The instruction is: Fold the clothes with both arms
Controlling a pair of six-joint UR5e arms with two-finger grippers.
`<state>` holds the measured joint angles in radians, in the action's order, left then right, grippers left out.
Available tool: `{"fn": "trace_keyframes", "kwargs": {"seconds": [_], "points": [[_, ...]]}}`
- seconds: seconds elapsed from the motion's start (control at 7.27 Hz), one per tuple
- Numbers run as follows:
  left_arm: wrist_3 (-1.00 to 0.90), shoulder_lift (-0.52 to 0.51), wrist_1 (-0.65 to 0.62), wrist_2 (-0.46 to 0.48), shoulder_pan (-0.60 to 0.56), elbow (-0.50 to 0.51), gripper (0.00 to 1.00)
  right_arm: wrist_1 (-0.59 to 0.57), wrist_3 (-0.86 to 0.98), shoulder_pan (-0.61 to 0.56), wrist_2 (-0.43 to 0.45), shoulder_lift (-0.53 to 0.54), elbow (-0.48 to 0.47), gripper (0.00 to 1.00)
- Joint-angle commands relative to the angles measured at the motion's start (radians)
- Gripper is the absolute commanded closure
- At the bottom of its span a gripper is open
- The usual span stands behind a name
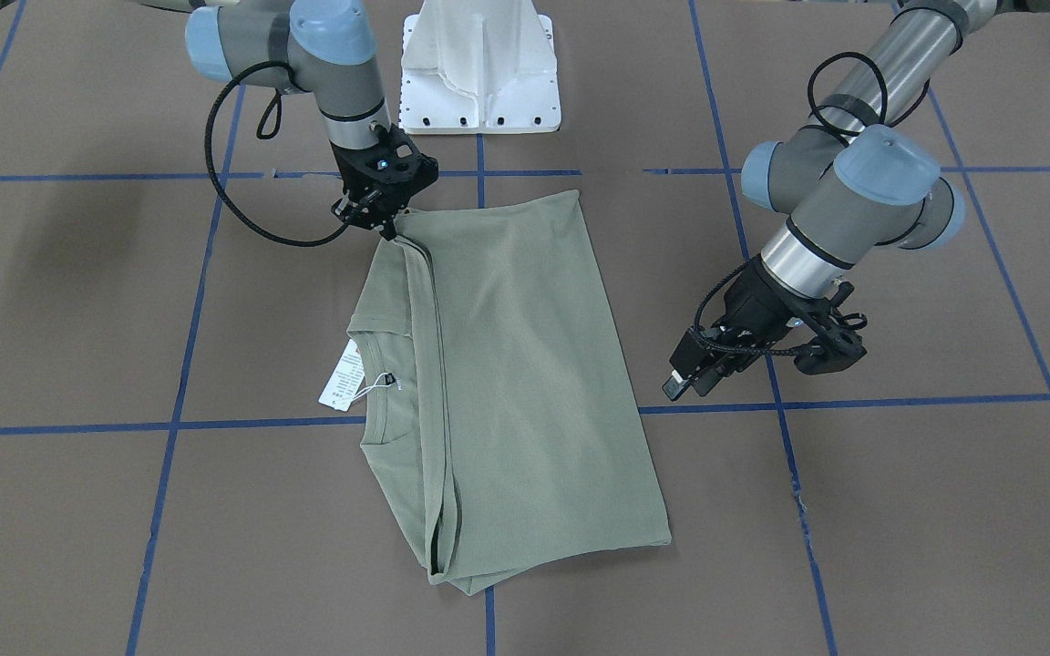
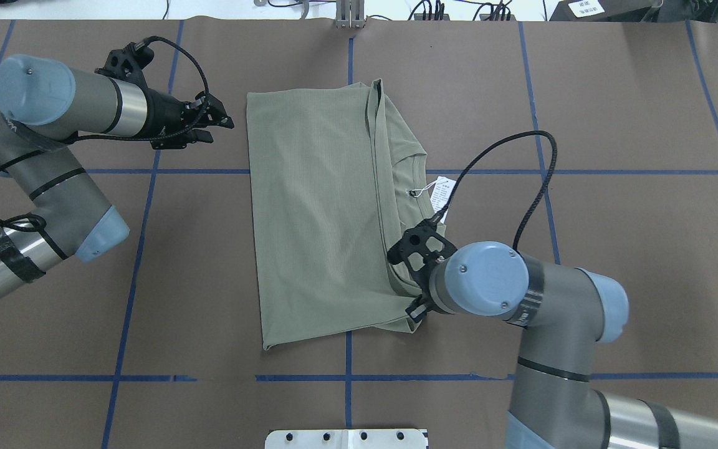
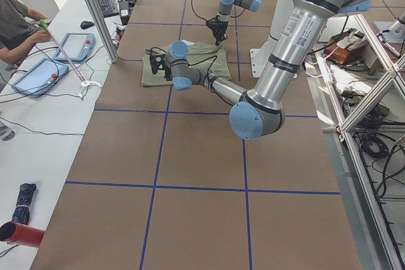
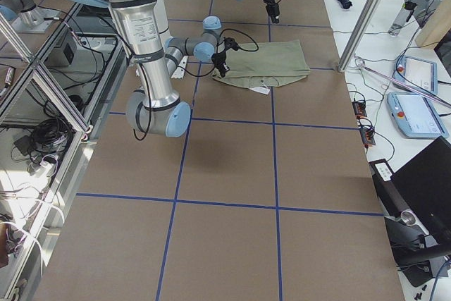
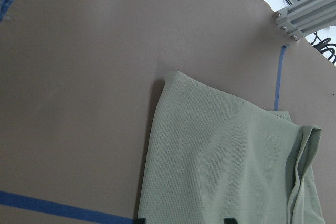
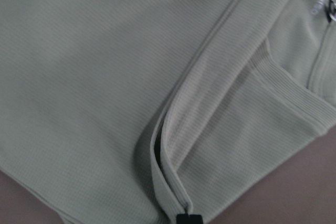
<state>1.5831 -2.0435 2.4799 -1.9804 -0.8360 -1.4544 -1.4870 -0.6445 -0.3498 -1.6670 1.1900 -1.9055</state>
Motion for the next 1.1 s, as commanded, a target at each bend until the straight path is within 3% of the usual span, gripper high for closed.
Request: {"fn": "trace_keyframes", "kwargs": {"seconds": [0.0, 0.14, 0.28, 0.41, 0.69, 0.96], "points": [[0.0, -0.001, -0.001, 0.002, 0.0, -0.003, 0.42, 0.002, -0.19, 0.052, 0.042, 0.132, -0.088, 0.95], [0.0, -0.001, -0.001, 0.002, 0.0, -0.003, 0.42, -0.001, -0.299, 0.101, 0.099, 0.119, -0.086, 0.5], [0.0, 0.0, -0.001, 0.002, 0.0, -0.004, 0.42, -0.001, -0.306, 0.101, 0.093, 0.112, -0.09, 0.11], [0.0, -0.001, -0.001, 0.002, 0.0, -0.004, 0.42, -0.001, -0.307, 0.098, 0.092, 0.112, -0.093, 0.0], [0.0, 0.0, -0.001, 0.0, -0.002, -0.006, 0.42, -0.002, -0.375, 0.077, 0.093, 0.059, -0.09, 0.0], [0.0, 0.0, -0.001, 0.0, -0.002, -0.004, 0.42, 0.002, -0.858, 0.077, 0.098, 0.033, -0.084, 0.0]]}}
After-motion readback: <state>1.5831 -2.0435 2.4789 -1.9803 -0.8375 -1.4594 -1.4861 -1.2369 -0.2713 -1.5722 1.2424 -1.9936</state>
